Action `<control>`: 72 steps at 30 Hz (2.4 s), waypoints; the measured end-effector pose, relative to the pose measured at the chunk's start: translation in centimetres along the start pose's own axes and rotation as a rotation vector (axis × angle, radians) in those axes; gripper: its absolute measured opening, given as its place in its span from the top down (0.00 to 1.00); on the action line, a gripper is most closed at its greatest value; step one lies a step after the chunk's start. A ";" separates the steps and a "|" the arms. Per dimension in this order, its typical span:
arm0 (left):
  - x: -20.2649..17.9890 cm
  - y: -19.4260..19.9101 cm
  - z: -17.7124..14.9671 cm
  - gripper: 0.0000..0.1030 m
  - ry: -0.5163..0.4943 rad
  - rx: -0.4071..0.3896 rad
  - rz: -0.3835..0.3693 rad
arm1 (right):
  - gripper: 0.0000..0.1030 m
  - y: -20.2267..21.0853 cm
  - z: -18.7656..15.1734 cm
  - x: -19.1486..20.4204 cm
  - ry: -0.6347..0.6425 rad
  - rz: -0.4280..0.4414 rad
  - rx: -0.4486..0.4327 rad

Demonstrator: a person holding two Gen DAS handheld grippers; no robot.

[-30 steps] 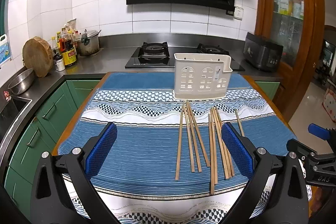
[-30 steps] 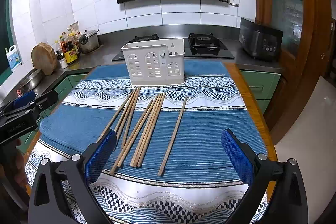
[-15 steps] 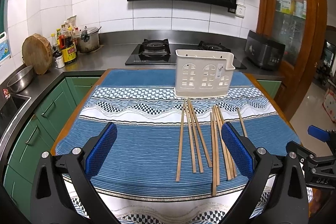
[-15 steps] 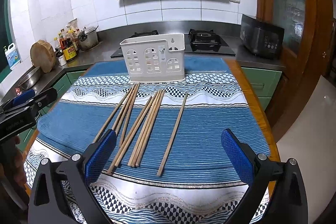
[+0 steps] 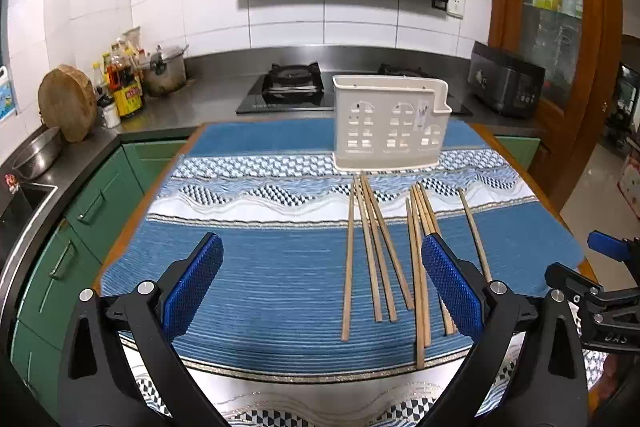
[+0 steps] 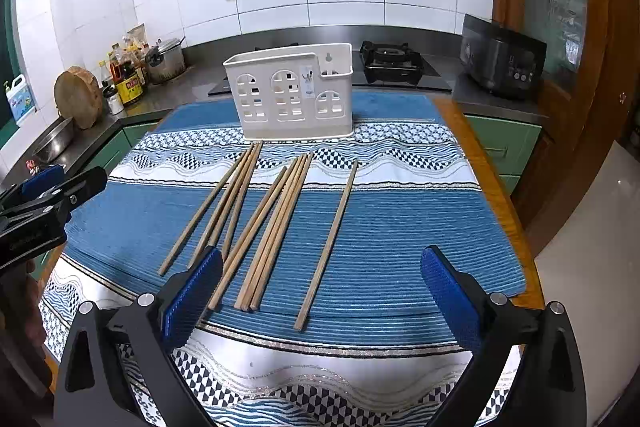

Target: Organize utensils

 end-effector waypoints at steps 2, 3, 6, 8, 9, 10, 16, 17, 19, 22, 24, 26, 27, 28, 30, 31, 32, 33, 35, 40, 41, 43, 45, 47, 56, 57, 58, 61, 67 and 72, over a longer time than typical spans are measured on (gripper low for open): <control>0.0 -0.6 -0.4 0.05 0.000 0.017 0.004 | 0.07 -0.4 -0.1 0.0 0.000 -0.001 0.009; -0.1 -0.9 -0.6 0.05 -0.004 0.025 0.009 | 0.07 -0.5 -0.2 -0.1 -0.001 -0.001 0.011; 0.0 -1.8 -1.3 0.05 0.003 0.048 0.004 | 0.08 -1.2 -0.4 -0.2 -0.006 -0.006 0.024; 0.0 -2.4 -1.6 0.05 0.017 0.067 -0.040 | 0.08 -1.6 -0.7 -0.3 -0.010 -0.007 0.033; 0.0 -2.6 -1.9 0.05 0.020 0.072 -0.046 | 0.09 -1.8 -0.8 -0.4 -0.011 -0.005 0.039; 0.0 -2.9 -2.0 0.05 0.018 0.078 -0.049 | 0.09 -1.9 -0.9 -0.4 -0.012 -0.005 0.042; -0.3 -4.0 -2.4 0.06 -0.012 0.093 -0.038 | 0.20 -3.4 -1.4 0.0 -0.019 0.015 0.083; -0.4 -4.2 -2.5 0.06 -0.009 0.094 -0.038 | 0.21 -3.6 -1.5 0.0 -0.019 0.016 0.088; -0.5 -4.4 -2.5 0.06 -0.009 0.103 -0.059 | 0.21 -3.9 -1.6 0.0 -0.016 0.017 0.094; -0.3 -4.8 -2.6 0.06 -0.001 0.111 -0.044 | 0.26 -4.5 -1.8 0.0 -0.024 0.031 0.114; 0.0 -5.1 -2.6 0.06 0.020 0.113 -0.034 | 0.28 -5.0 -1.9 0.1 -0.030 0.039 0.125; -0.1 -5.3 -2.6 0.12 0.021 0.118 -0.038 | 0.33 -5.4 -2.1 0.2 -0.036 0.045 0.139; -0.1 -5.4 -2.6 0.13 0.025 0.120 -0.038 | 0.35 -5.7 -2.2 0.3 -0.039 0.051 0.146; -0.1 -5.6 -2.7 0.14 0.028 0.122 -0.039 | 0.37 -5.9 -2.2 0.3 -0.044 0.054 0.152; -0.3 -6.2 -2.9 0.23 0.034 0.135 -0.071 | 0.45 -6.5 -2.4 0.3 -0.053 0.064 0.172; -0.4 -6.4 -3.0 0.24 0.036 0.143 -0.079 | 0.46 -6.7 -2.5 0.3 -0.059 0.070 0.178; -0.5 -6.7 -3.1 0.29 0.038 0.148 -0.092 | 0.50 -7.0 -2.6 0.3 -0.068 0.076 0.188; -0.5 -6.8 -3.2 0.31 0.038 0.147 -0.103 | 0.55 -7.2 -2.7 0.4 -0.072 0.083 0.195; -0.8 -7.0 -3.2 0.32 0.037 0.143 -0.121 | 0.59 -7.7 -2.9 0.4 -0.084 0.093 0.211; -1.4 -7.9 -3.4 0.32 0.016 0.157 -0.137 | 0.72 -8.5 -3.3 0.8 -0.090 0.112 0.235; -1.6 -8.0 -3.5 0.32 0.009 0.160 -0.147 | 0.74 -8.7 -3.4 0.9 -0.088 0.111 0.241; -1.7 -8.2 -3.5 0.32 -0.002 0.165 -0.156 | 0.79 -9.1 -3.5 1.0 -0.090 0.116 0.255; -2.0 -8.5 -3.7 0.32 -0.012 0.177 -0.162 | 0.83 -9.5 -3.8 1.0 -0.092 0.114 0.266; -2.2 -9.0 -4.0 0.32 -0.023 0.197 -0.167 | 0.85 -9.6 -3.9 1.0 -0.089 0.109 0.270; -1.8 -11.3 -4.9 0.62 -0.032 0.273 -0.156 | 0.92 -10.0 -4.1 0.6 -0.096 0.091 0.279; -1.6 -11.6 -5.0 0.68 -0.015 0.285 -0.163 | 0.92 -10.1 -4.1 0.6 -0.093 0.088 0.279; -1.5 -11.8 -5.1 0.69 -0.004 0.291 -0.169 | 0.92 -10.1 -4.1 0.6 -0.090 0.086 0.279; -1.5 -12.1 -5.4 0.69 -0.001 0.298 -0.182 | 0.91 -10.2 -4.2 0.5 -0.094 0.085 0.284; -2.0 -12.7 -5.9 0.79 -0.003 0.316 -0.192 | 0.91 -10.5 -4.1 0.7 -0.091 0.080 0.288; -2.0 -13.2 -6.5 0.86 -0.025 0.339 -0.164 | 0.92 -10.4 -4.0 0.6 -0.082 0.081 0.282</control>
Point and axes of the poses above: each gripper's, at about its wrist camera, not at the fingertips, and y roughly against the way its jaws point, x to its left, z to its top, the point moved 9 cm from there along -y, roughly the way its jaws point, and after that the axes turned 8 degrees about x, right-handed, at the moved point
